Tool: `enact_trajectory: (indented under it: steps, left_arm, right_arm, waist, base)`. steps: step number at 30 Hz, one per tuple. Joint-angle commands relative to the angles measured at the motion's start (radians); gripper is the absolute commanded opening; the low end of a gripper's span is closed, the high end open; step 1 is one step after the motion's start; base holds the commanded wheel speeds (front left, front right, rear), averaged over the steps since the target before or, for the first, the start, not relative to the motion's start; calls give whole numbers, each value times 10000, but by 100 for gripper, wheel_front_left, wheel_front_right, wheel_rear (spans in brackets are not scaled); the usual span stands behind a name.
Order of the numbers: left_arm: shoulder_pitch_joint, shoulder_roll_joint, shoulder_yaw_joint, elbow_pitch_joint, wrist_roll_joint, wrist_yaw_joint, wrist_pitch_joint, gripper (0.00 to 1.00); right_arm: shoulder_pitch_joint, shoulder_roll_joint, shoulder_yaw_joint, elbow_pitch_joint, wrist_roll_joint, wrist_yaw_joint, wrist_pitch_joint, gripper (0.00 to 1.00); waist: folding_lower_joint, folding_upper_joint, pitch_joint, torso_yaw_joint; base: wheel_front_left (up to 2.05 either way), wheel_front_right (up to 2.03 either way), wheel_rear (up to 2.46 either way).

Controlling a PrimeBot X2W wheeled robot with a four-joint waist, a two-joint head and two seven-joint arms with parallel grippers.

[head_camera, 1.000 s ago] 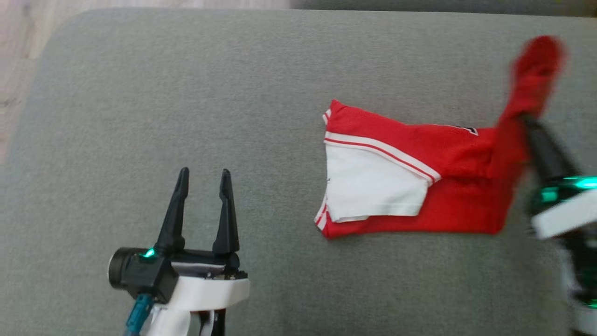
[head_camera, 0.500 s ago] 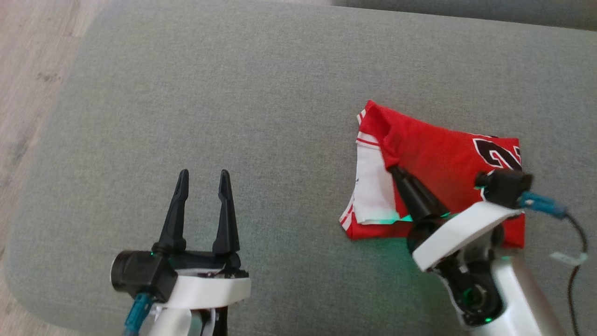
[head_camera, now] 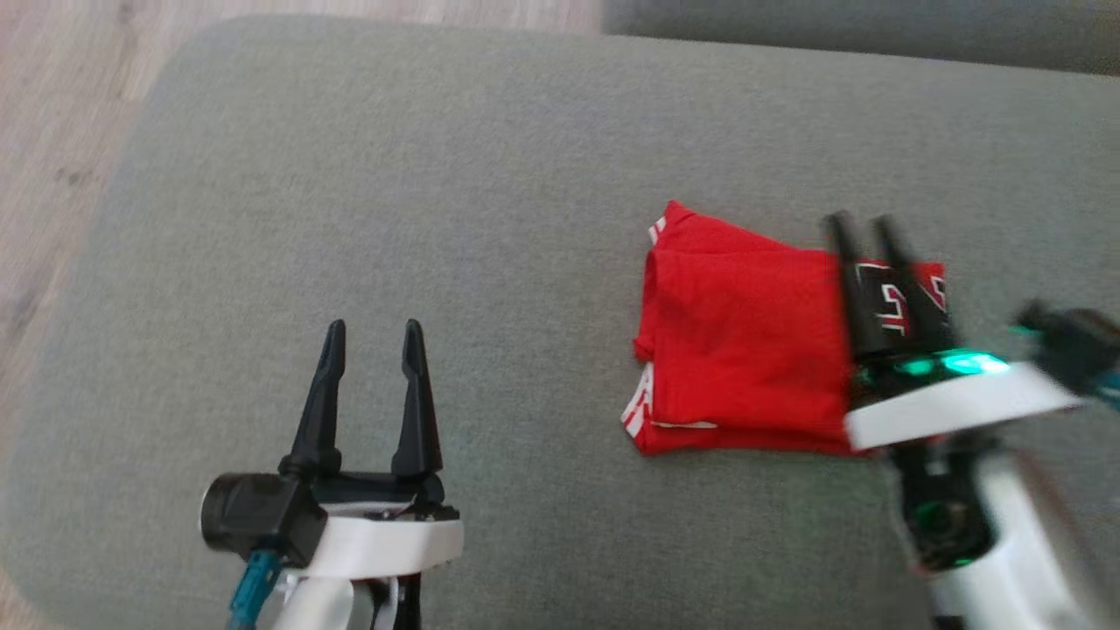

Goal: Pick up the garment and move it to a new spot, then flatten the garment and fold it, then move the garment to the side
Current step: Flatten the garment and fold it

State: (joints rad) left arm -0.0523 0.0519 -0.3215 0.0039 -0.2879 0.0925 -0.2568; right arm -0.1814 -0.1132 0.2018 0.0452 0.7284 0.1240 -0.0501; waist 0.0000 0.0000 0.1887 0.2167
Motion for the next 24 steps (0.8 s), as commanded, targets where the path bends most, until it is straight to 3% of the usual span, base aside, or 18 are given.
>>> enact_trajectory:
  steps: [1,7,13,18,24]
  left_arm:
    - [-43,-16,382,-262,104,14,-49,100]
    - [453,-16,802,-246,362,67,-49,100]
    - [1352,-16,1091,-278,540,140,-49,100]
    - [2193,-16,1297,-323,664,78,-49,100]
    - [2783,-16,1401,-396,978,-106,-49,100]
  right_arm:
    - [-12,-100,-15,-441,-29,67,-235,100]
    - [1001,-905,-1086,-639,-1243,67,-1556,100]
    - [2210,-1430,-714,175,-2906,67,-2089,100]
    - [2910,-1077,-960,456,-4661,67,-2112,100]
    - [3475,-381,-1188,406,-5652,67,-2114,100]
  waist:
    - [0,0,-167,-172]
    - [0,0,-750,-683]
    - [0,0,-1584,-1036]
    - [0,0,-2092,-1210]
    - [0,0,-2508,-1308]
  base:
    - [0,0,0]
    - [0,0,0]
    - [0,0,0]
    - [0,0,0]
    - [0,0,0]
